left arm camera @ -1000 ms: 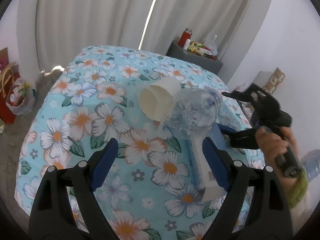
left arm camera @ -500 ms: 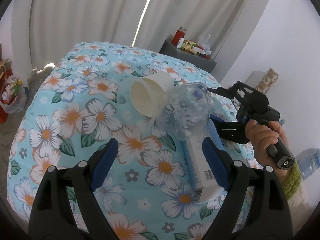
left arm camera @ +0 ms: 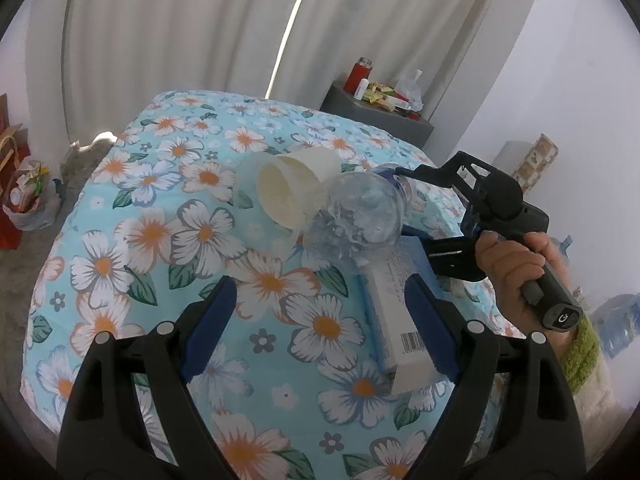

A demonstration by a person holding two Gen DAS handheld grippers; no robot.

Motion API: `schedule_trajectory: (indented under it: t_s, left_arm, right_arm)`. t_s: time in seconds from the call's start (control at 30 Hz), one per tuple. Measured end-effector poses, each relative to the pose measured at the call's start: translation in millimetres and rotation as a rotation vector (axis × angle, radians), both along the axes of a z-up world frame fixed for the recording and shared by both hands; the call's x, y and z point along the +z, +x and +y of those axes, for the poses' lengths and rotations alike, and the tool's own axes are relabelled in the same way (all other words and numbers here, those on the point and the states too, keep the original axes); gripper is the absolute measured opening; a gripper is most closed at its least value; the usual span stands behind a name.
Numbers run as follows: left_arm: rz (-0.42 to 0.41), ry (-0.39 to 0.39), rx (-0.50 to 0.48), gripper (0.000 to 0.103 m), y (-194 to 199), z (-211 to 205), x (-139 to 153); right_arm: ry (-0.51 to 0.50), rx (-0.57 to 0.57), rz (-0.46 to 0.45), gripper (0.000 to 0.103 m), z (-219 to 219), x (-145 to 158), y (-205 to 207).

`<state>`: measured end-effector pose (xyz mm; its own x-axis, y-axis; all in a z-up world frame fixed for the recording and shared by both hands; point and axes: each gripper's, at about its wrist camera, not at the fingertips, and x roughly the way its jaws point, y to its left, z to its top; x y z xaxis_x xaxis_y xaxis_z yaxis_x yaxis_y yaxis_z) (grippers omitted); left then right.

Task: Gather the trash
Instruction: 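Close the right tool on the Pepsi bottle and lift it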

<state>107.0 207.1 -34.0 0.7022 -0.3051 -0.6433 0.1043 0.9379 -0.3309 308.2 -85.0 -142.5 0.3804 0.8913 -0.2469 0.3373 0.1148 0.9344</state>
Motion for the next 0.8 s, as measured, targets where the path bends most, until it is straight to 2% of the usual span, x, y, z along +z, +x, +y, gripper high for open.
schedule_trajectory:
  t_s: [0.2, 0.23, 0.27, 0.3, 0.4, 0.5, 0.53, 0.57, 0.63, 0.77, 0.8]
  left_arm:
    - [0.004, -0.001, 0.007, 0.081, -8, 1, 3]
    - [0.004, -0.003, 0.004, 0.081, -8, 1, 4]
    - [0.006, -0.005, 0.001, 0.081, -9, 0, 3]
    - [0.010, -0.007, -0.003, 0.081, -9, -1, 3]
    - [0.023, -0.017, -0.019, 0.081, -6, -6, 1]
    - [0.027, -0.014, -0.035, 0.081, -4, -14, -2]
    - [0.032, -0.012, -0.040, 0.081, -3, -17, -4]
    - [0.038, -0.013, -0.043, 0.081, -1, -19, -6]
    - [0.047, -0.018, -0.048, 0.081, 2, -22, -8]
    - [0.036, -0.017, -0.061, 0.081, 3, -27, -7]
    - [0.033, -0.014, -0.060, 0.081, 4, -26, -6]
  right_arm:
    - [0.130, 0.000, -0.054, 0.045, -29, 9, -19]
    - [0.141, 0.004, -0.068, 0.040, -37, 12, -25]
    - [0.147, 0.007, -0.077, 0.027, -47, 14, -30]
    - [0.163, 0.017, -0.087, 0.024, -58, 16, -37]
    - [0.127, 0.025, -0.096, 0.024, -88, 17, -56]
    - [0.093, -0.035, -0.067, 0.025, -126, 12, -80]
    - [0.083, -0.055, -0.061, 0.028, -133, 10, -85]
    - [0.081, -0.078, -0.052, 0.038, -140, 9, -89]
    - [0.086, -0.095, -0.046, 0.050, -143, 9, -91]
    - [0.088, -0.038, -0.064, 0.071, -108, 15, -68]
    - [0.086, -0.018, -0.057, 0.072, -96, 15, -59]
